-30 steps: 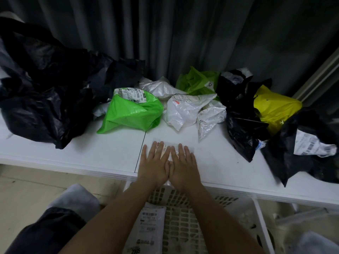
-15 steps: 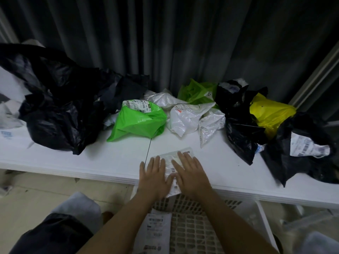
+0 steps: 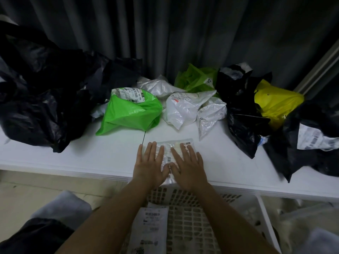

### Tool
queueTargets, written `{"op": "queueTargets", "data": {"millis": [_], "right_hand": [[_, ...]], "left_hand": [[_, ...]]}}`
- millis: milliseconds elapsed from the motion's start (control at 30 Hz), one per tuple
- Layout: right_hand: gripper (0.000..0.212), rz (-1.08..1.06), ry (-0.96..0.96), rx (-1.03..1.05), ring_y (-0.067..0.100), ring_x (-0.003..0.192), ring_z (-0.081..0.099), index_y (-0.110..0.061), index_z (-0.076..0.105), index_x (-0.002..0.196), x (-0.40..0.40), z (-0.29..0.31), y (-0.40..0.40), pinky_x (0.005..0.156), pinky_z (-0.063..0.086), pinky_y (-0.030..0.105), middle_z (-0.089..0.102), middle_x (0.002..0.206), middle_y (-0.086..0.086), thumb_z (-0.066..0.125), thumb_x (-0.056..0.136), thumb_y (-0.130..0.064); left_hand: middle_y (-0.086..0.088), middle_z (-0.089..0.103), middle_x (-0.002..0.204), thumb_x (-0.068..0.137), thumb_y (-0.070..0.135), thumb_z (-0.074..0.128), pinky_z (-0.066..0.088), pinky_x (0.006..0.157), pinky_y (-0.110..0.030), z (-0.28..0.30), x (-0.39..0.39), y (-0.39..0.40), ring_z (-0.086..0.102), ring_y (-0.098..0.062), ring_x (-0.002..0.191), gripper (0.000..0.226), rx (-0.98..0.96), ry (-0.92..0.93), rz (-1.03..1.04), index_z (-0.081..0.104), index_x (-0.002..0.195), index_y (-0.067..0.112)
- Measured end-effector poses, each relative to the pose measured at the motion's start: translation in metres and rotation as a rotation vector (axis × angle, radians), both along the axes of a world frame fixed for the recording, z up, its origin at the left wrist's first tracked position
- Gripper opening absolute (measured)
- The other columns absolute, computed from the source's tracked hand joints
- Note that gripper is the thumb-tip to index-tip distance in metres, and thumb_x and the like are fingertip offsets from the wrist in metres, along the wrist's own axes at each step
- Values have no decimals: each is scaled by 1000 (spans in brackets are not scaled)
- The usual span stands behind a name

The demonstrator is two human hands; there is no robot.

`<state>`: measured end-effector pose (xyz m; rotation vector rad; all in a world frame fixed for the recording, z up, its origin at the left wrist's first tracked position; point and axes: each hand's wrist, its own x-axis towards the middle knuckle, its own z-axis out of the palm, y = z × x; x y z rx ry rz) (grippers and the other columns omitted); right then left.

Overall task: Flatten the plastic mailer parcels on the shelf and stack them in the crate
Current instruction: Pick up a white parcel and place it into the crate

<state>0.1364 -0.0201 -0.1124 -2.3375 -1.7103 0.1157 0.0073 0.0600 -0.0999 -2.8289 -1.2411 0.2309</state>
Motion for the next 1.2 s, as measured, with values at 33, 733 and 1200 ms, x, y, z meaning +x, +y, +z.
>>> {"op": "queueTargets", "data": {"millis": [33, 733, 1200], "right_hand": [[72, -33, 21, 44, 29, 146, 18, -27, 32, 148, 0, 0, -4, 115, 12, 49, 22, 158, 9, 13, 87, -59], [27, -707, 1541, 390, 36, 92, 68, -6, 62, 111, -54, 1, -148, 78, 56, 52, 69, 105, 17, 57, 88, 8], [20, -828, 1041, -96, 24, 84, 63, 2, 62, 92, -77, -98, -154, 74, 54, 34, 67, 98, 16, 74, 77, 2]], "left_hand": [[-15, -14, 158, 84, 56, -13, -18, 113, -52, 2, 2, -1, -17, -28, 146, 78, -5, 1, 7, -13, 151, 17], [-9, 48, 136, 99, 17, 46, 48, 89, -24, -10, -58, -125, 54, -23, 113, 42, -907, -931, 537, 39, 139, 9], [-4, 50, 123, 94, 3, 49, 28, 101, -16, -108, -89, -124, 46, -13, 115, 37, -868, -626, 482, 44, 130, 1]]}}
